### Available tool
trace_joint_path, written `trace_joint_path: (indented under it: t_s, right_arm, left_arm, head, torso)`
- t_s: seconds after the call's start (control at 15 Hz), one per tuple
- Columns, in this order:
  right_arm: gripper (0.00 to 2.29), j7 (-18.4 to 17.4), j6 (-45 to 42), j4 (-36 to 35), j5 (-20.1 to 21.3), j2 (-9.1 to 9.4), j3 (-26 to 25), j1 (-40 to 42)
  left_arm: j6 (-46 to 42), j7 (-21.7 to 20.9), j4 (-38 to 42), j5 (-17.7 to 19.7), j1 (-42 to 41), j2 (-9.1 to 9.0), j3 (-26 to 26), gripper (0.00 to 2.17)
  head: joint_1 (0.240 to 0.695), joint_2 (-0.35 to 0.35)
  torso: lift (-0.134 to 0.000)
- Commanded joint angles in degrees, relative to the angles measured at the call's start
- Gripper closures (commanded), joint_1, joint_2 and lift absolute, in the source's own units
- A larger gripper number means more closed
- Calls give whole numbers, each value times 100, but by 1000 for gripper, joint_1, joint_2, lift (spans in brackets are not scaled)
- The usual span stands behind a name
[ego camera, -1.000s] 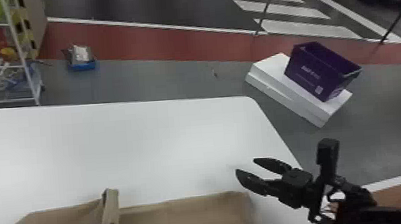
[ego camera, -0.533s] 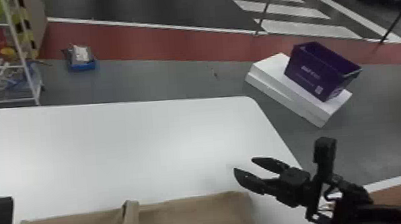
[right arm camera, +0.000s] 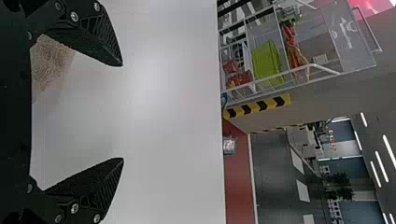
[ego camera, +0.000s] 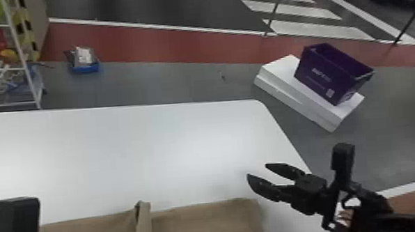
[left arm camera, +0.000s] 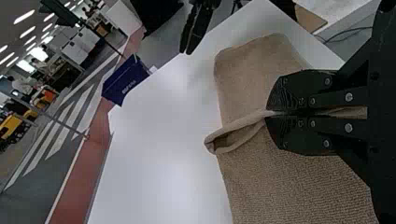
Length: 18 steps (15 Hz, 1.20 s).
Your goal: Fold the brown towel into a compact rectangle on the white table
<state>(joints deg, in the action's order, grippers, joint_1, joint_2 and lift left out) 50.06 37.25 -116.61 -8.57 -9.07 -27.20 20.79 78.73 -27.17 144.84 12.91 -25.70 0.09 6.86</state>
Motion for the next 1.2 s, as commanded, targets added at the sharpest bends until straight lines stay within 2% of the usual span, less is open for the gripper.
trace_joint_path:
  t_s: [0.0, 0.2, 0.4, 0.53, 0.67, 0.8, 0.87, 0.93, 1.13]
  right_arm:
    - [144, -5, -2, -37, -66, -7, -22, 31]
    - [144, -5, 156, -213, -128, 19, 5, 48]
    - [167, 145, 1052, -705, -558, 37, 75, 171]
    - [167, 31, 2054, -1329, -558, 142, 136, 241]
    - [167, -31, 3214, -1856, -585, 160, 119, 233]
    - [167, -84, 4199, -2340, -585, 221, 172, 241]
    - [171, -145, 4726, -2577, -585, 283, 198, 241]
    - [178, -286, 5236, -2744, -585, 283, 277, 241]
    - [262, -646, 5283, -2999, -549, 283, 602, 241]
  left_arm:
    - [16, -42, -167, -43, 22, -24, 43, -1]
    - [139, -104, -193, 27, 22, -24, -27, 26]
    - [-213, -130, -140, -26, 22, -24, -379, 36]
    - [-687, -280, -158, -184, -14, -24, -976, 39]
    - [-1461, -535, -184, -245, -101, -24, -1680, 39]
    - [-2181, -851, -228, -245, -137, -24, -2348, 46]
    - [-2375, -1000, -246, -245, -137, -24, -2664, 63]
    - [-2550, -1159, -299, -245, -137, -24, -2892, 80]
    - [-2779, -1413, -404, -237, -154, -24, -3314, 83]
  head:
    - [695, -350]
    - [695, -350]
    - [695, -350]
    - [695, -350]
    - [695, -332]
    - [695, -238]
    - [695, -134]
    - [695, -94]
    - [695, 29]
  torso:
    - [-124]
    - [-124]
    - [-124]
    - [-124]
    - [-124]
    - [-124]
    - [-124]
    - [-124]
    - [-124]
